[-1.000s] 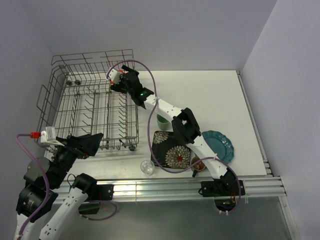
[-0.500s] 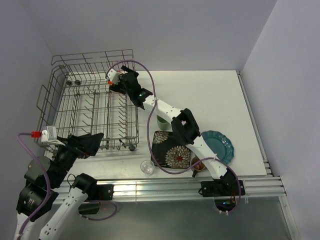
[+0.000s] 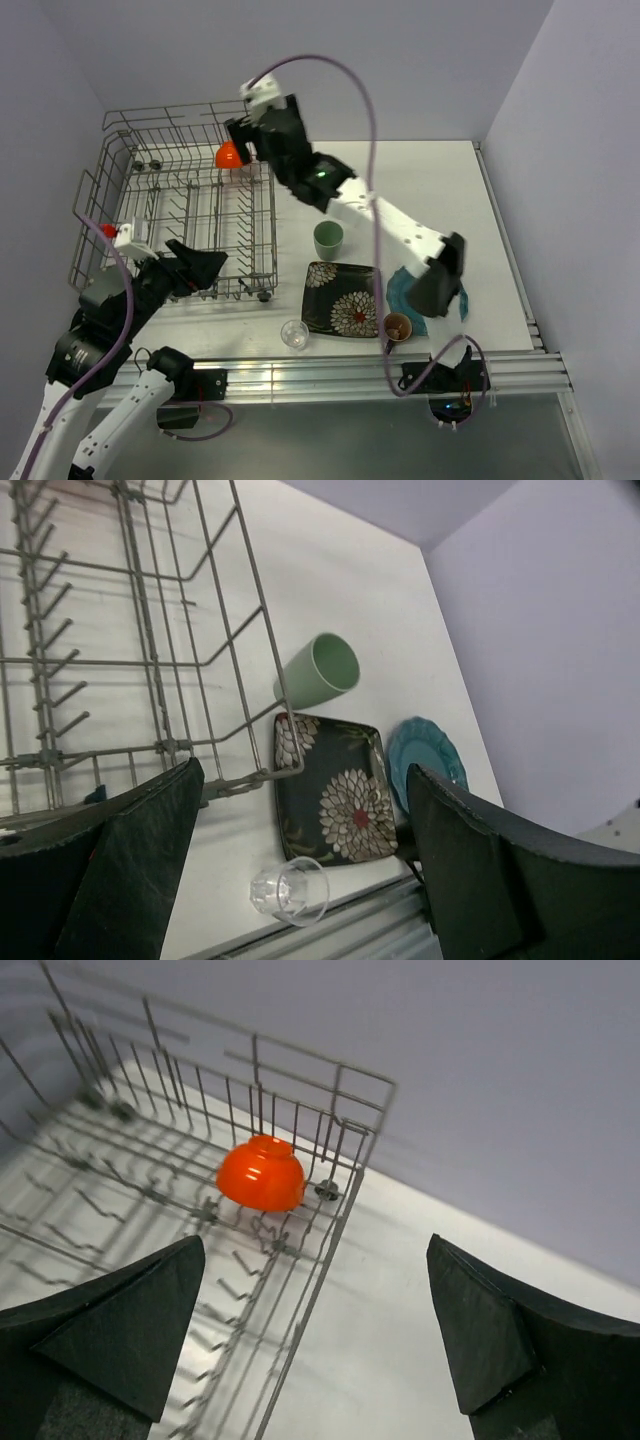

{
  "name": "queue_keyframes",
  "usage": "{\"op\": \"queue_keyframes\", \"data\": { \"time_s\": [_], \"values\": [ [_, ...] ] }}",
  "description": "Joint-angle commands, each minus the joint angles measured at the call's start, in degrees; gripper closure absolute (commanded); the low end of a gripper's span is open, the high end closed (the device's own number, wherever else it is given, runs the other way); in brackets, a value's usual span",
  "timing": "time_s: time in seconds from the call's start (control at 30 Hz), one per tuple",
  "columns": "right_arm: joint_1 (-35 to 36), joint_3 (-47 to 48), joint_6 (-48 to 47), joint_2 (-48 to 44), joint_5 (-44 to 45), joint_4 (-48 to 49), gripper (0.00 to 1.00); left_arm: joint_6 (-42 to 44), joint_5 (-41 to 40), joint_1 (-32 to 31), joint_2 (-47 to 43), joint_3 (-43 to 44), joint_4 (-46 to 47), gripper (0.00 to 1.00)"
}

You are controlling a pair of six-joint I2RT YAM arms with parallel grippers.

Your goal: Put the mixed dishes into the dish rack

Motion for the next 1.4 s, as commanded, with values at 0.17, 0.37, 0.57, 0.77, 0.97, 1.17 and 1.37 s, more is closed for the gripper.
{"op": "queue_keyframes", "data": {
  "time_s": [0.17,0.37,0.57,0.77,0.97,1.17,1.37],
  "values": [
    [-1.63,-25.83,39.78,-27.98,0.29,-32.13,0.09,-2.88,10.08,-0.09,3.84,0.37,4.98,0.12],
    [-1.71,-53.93,46.91,-49.61,-2.52,-28.62,0.09,-1.31,11.83,-0.09,9.89,0.63,7.79,0.11],
    [-3.21,-62.48,48.59,-61.14,-8.22,-32.74,0.09,-5.24,18.61,-0.17,20.27,2.83,11.75,0.1],
    [-4.61,-54.93,49.28,-59.66,-13.42,-46.88,0.09,-12.19,22.91,-0.26,28.01,13.28,0.51,0.11],
    [-7.86,-56.23,44.28,-58.77,-20.19,-47.0,0.09,-11.16,25.46,-0.17,32.05,24.01,-11.09,0.1],
    [-10.32,-61.68,42.26,-57.99,-20.8,-37.34,0.09,-13.07,26.69,-0.26,31.36,21.65,-9.44,0.1],
    [-14.54,-54.84,40.67,-45.61,-20.98,-37.49,0.11,-11.86,26.87,-0.26,33.11,23.83,-11.44,0.1]
  ]
}}
